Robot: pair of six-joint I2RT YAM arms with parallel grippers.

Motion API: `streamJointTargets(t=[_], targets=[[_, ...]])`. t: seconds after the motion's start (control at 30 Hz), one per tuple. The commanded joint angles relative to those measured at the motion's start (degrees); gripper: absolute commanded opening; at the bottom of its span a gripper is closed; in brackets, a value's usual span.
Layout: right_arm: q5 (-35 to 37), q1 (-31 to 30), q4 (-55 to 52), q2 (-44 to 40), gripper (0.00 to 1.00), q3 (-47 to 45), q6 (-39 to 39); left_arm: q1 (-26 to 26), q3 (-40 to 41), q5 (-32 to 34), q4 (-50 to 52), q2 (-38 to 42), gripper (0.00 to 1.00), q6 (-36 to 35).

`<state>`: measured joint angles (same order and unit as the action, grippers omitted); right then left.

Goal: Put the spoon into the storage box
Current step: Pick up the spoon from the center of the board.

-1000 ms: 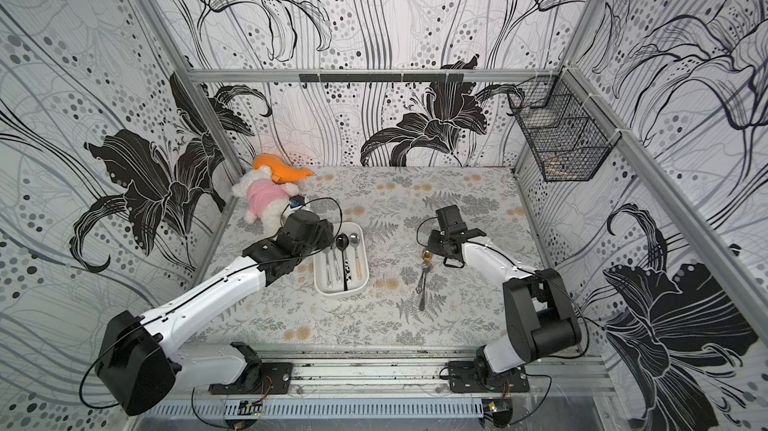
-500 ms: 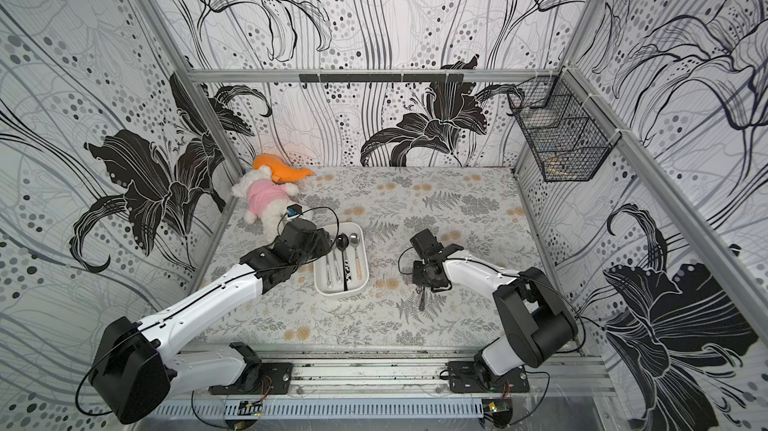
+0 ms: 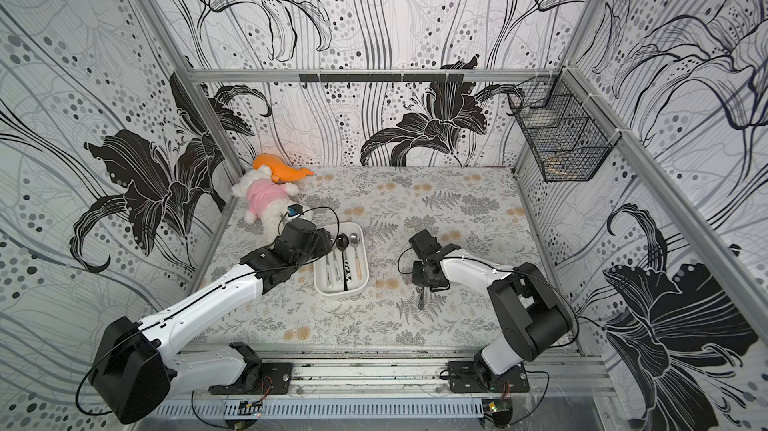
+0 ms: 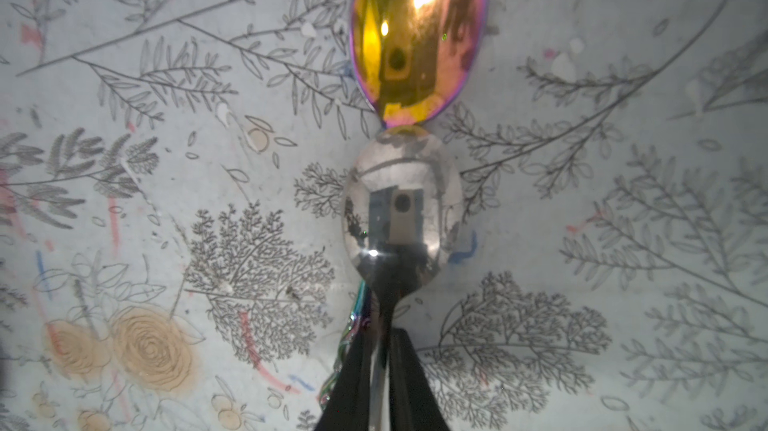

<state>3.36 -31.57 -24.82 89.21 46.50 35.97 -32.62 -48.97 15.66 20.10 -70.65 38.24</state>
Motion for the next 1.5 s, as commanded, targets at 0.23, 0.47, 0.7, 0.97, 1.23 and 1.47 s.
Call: streamJointTargets(t=[0.23, 0.47, 0.7, 0.97, 1.23, 1.47], targets=[[3.0, -0.2, -2.5, -2.6, 0.00, 2.7, -0.1, 0.2, 0.9, -2.6, -3.4, 0.6, 0.58, -0.7], [0.9, -0.2, 3.2, -9.3, 0.00, 6.0, -5.1, 0.2, 2.5, -8.6, -8.3, 2.2, 0.58, -2.3], [-2.5, -0.1, 8.0, -8.7, 0.00, 11.9, -8.4, 0.3, 5.1, -18.1, -15.7, 2.2, 0.58, -2.9], [-7.4, -0.1, 11.4, -6.0, 0.00, 15.8, -7.6, -0.6, 8.8, -26.7, -24.9, -0.5, 0.59, -1.5], [-11.3, -0.1, 7.6, 0.7, 0.00, 23.3, 4.1, -12.3, -0.8, -17.8, -23.1, -11.0, 0.60, -3.4], [-13.6, -0.2, 6.2, 3.9, 0.00, 26.5, 7.1, -17.7, -10.8, -5.8, -14.9, -19.2, 0.60, -5.4]])
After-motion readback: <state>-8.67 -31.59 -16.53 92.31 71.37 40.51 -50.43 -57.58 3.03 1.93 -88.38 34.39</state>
